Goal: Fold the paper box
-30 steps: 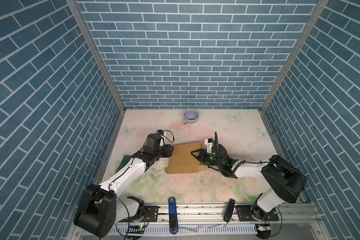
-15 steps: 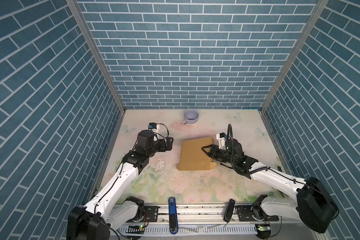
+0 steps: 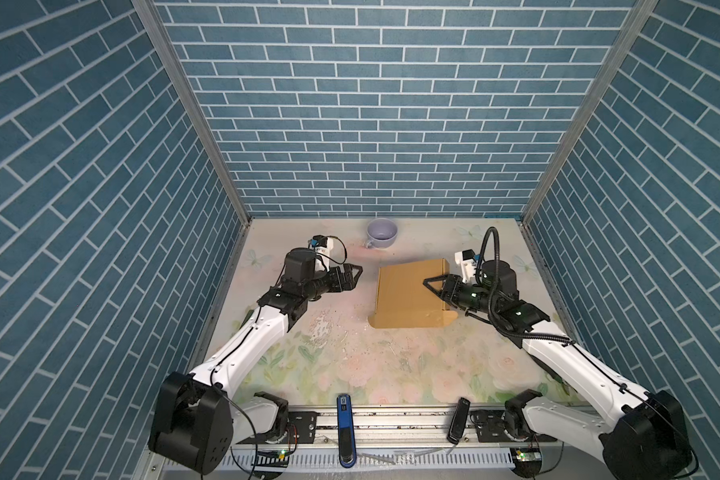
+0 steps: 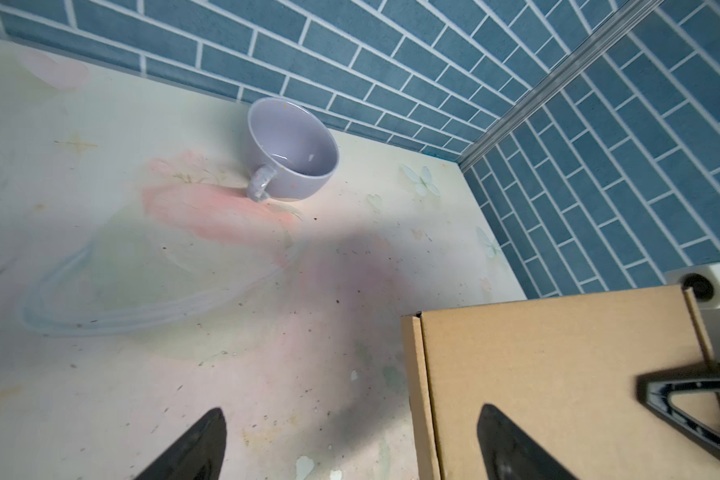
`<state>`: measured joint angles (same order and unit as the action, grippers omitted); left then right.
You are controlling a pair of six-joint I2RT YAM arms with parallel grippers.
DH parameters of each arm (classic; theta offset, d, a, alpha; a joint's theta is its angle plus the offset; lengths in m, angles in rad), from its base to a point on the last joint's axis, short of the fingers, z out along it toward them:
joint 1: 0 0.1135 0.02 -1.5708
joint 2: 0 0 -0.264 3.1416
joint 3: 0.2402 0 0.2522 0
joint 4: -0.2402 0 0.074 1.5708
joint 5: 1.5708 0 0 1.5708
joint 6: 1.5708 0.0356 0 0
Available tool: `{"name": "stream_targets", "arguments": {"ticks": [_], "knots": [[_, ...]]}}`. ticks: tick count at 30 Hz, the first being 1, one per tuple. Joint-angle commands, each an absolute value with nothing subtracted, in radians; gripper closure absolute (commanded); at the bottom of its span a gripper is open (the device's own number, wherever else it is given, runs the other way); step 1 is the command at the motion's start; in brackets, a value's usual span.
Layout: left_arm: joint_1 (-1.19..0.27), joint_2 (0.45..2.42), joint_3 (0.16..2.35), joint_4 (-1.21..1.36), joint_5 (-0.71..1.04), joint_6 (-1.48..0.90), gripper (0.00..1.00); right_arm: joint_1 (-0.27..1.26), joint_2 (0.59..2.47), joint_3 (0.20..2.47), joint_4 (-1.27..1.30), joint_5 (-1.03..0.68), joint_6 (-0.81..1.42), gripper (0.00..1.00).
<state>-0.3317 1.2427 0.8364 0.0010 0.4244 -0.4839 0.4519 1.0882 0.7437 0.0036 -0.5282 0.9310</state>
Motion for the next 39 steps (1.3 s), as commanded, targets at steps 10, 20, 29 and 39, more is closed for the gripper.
{"name": "stream_targets", "arguments": {"ticks": [10,20,29,39], "knots": [[-0.347,1.395,0.742,0.466,0.682,-0.669,0.08,0.326,1.208,0.909,0.022,-0.879,0.811,0.7],[-0.439,1.474,0.755,0.6,0.72,-0.66,0.07,0.277,1.29,0.974,0.048,-0.964,0.785,0.72],[-0.442,1.591,0.758,0.899,0.795,-0.856,0.07,0.254,1.351,0.995,0.157,-1.031,0.813,0.74],[-0.459,1.645,0.782,1.101,0.856,-1.017,0.08,0.241,1.354,1.005,0.193,-1.053,0.81,0.75]]}}
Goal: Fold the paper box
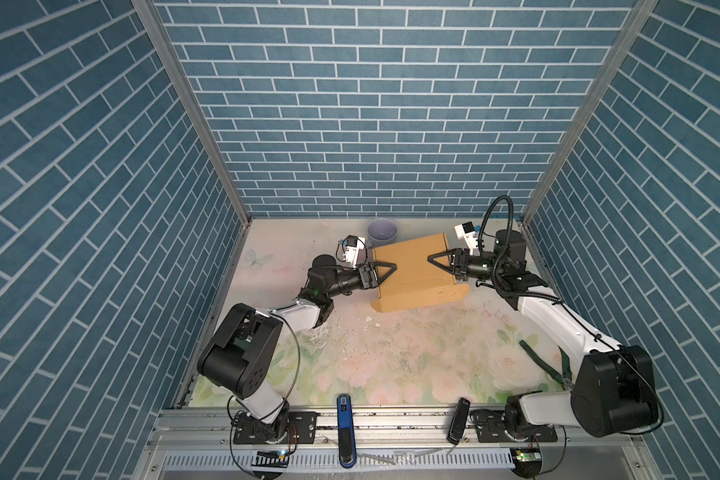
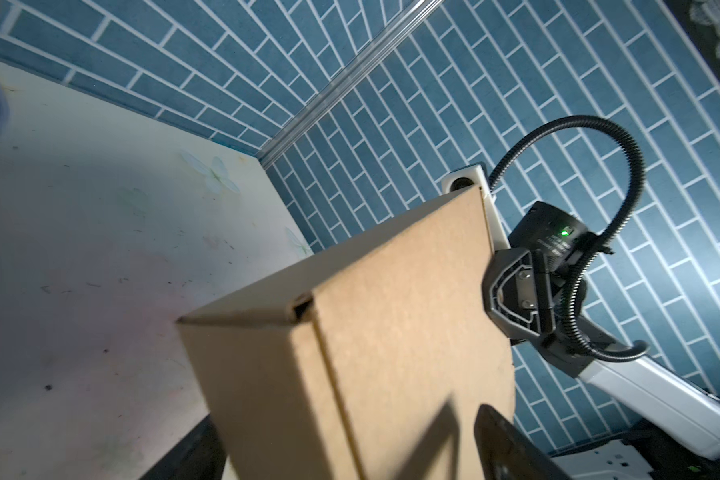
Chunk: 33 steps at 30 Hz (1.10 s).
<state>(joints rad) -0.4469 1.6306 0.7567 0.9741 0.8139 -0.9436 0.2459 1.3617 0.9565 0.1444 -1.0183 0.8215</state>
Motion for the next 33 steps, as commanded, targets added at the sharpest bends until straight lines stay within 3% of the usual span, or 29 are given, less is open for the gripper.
{"name": "stream_targets", "arguments": {"ticks": [1,19,25,33], "knots": [[-0.461,1.653,0.784,1.129,0.86,-1.04,0.09,0.241,1.353,1.003,0.196,-1.051,0.811,0.75],[-0.497,1.664,0.818,1.246,0.901,-1.131,0.44,0.209,1.36,0.937,0.307,-1.057,0.863,0.76],[-0.509,1.663,0.843,1.235,0.903,-1.128,0.44,0.209,1.381,0.943,0.27,-1.061,0.844,0.77],[-0.524,1.693,0.902,1.213,0.914,-1.126,0.38,0.209,1.379,0.95,0.256,-1.047,0.841,0.77]]}}
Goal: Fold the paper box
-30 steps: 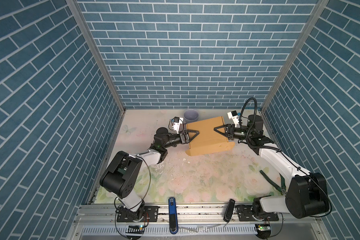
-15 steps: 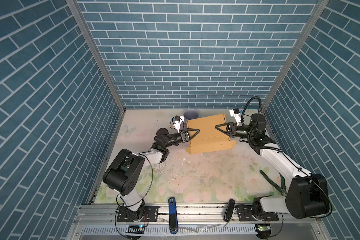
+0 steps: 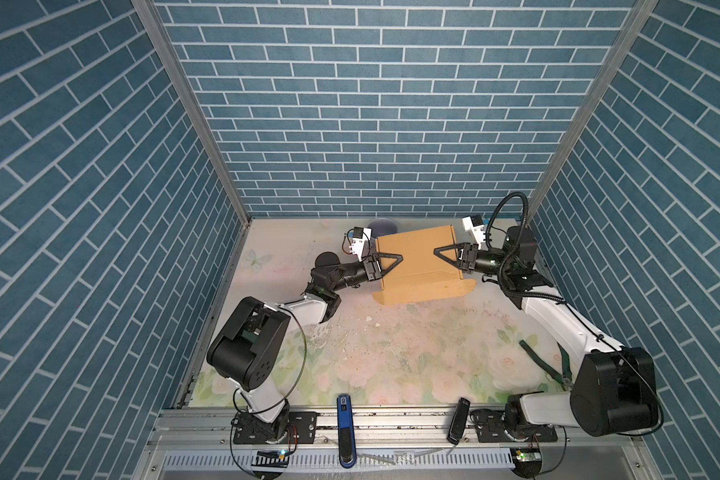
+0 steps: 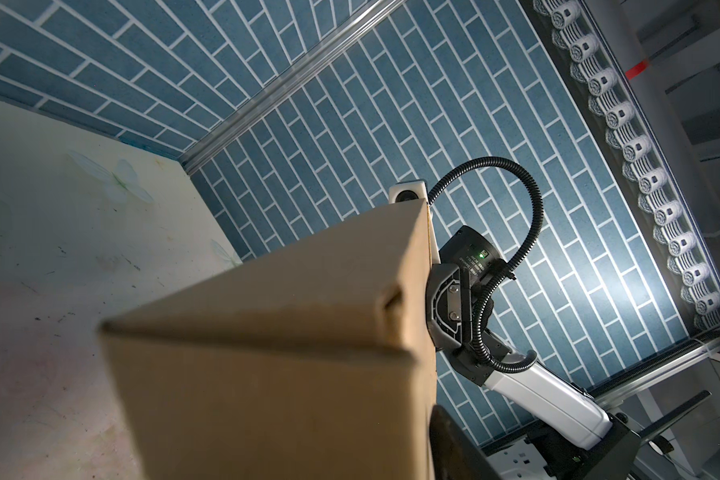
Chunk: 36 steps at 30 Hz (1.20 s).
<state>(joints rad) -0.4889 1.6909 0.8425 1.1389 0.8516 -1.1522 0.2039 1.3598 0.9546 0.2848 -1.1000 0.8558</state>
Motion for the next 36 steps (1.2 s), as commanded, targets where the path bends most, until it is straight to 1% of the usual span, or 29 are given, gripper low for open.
{"name": "stream_targets", "arguments": {"ticks": [1,8,15,19,27,32,36], "knots": [[-0.526,1.695,0.91,1.209,0.916,-1.126,0.37,0.21,1.378,0.952,0.252,-1.046,0.841,0.77],[-0.542,1.716,0.954,1.201,0.924,-1.127,0.35,0.214,1.374,0.953,0.248,-1.039,0.841,0.78],[-0.557,1.726,0.979,1.206,0.926,-1.129,0.35,0.22,1.387,0.959,0.248,-1.037,0.841,0.78],[-0.559,1.732,0.983,1.257,0.933,-1.159,0.4,0.219,1.39,0.964,0.25,-1.045,0.843,0.78],[-0.561,1.727,0.977,1.324,0.949,-1.204,0.41,0.217,1.388,0.981,0.271,-1.072,0.881,0.78],[-0.569,1.718,0.987,1.35,0.96,-1.225,0.42,0.216,1.398,0.984,0.257,-1.071,0.876,0.78],[-0.583,1.711,0.998,1.356,0.976,-1.233,0.38,0.217,1.411,0.984,0.26,-1.071,0.876,0.78]]}}
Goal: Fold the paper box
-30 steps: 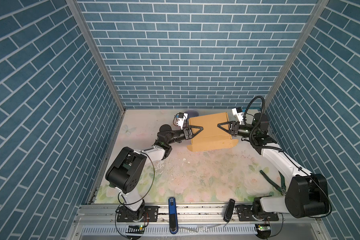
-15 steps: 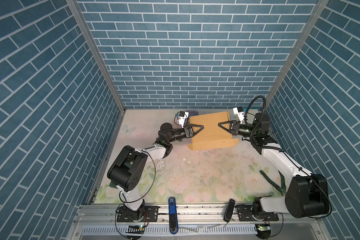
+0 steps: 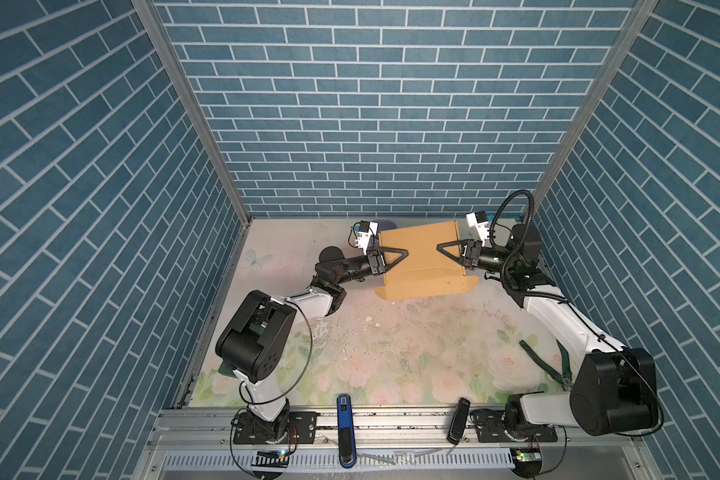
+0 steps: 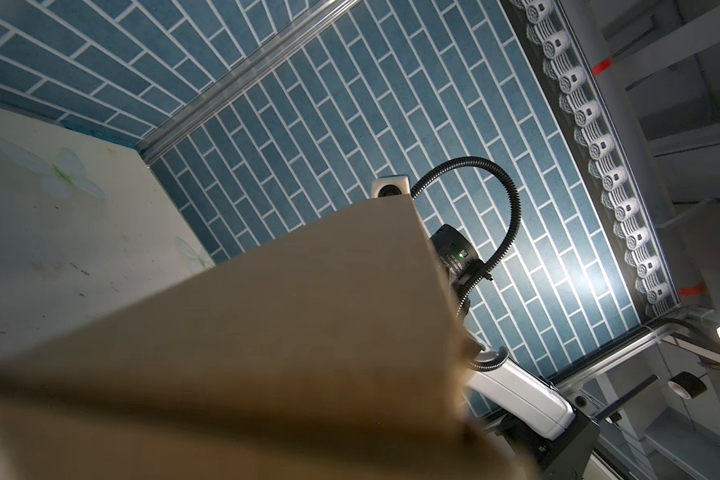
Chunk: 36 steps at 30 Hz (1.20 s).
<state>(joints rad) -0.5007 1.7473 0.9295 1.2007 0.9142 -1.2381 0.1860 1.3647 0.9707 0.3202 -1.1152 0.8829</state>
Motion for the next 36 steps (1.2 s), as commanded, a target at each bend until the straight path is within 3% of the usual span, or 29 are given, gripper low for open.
{"name": "stream_targets", "arguments": {"ticks": [1,9,16,21,27,36], "knots": [[-0.586,1.707,0.999,1.355,0.979,-1.231,0.38,0.216,1.411,0.982,0.262,-1.071,0.876,0.78],[-0.606,1.681,0.999,1.305,0.983,-1.193,0.37,0.211,1.425,0.985,0.27,-1.075,0.874,0.75],[-0.607,1.673,1.003,1.291,0.984,-1.186,0.52,0.211,1.432,0.998,0.27,-1.076,0.878,0.7],[-0.607,1.677,1.008,1.294,0.982,-1.187,0.56,0.211,1.436,1.001,0.261,-1.075,0.876,0.69],[-0.606,1.681,1.014,1.294,0.974,-1.189,0.59,0.211,1.433,1.004,0.254,-1.069,0.877,0.62],[-0.578,1.676,0.987,1.313,0.957,-1.2,0.62,0.2,1.401,1.013,0.244,-1.057,0.879,0.45]]}}
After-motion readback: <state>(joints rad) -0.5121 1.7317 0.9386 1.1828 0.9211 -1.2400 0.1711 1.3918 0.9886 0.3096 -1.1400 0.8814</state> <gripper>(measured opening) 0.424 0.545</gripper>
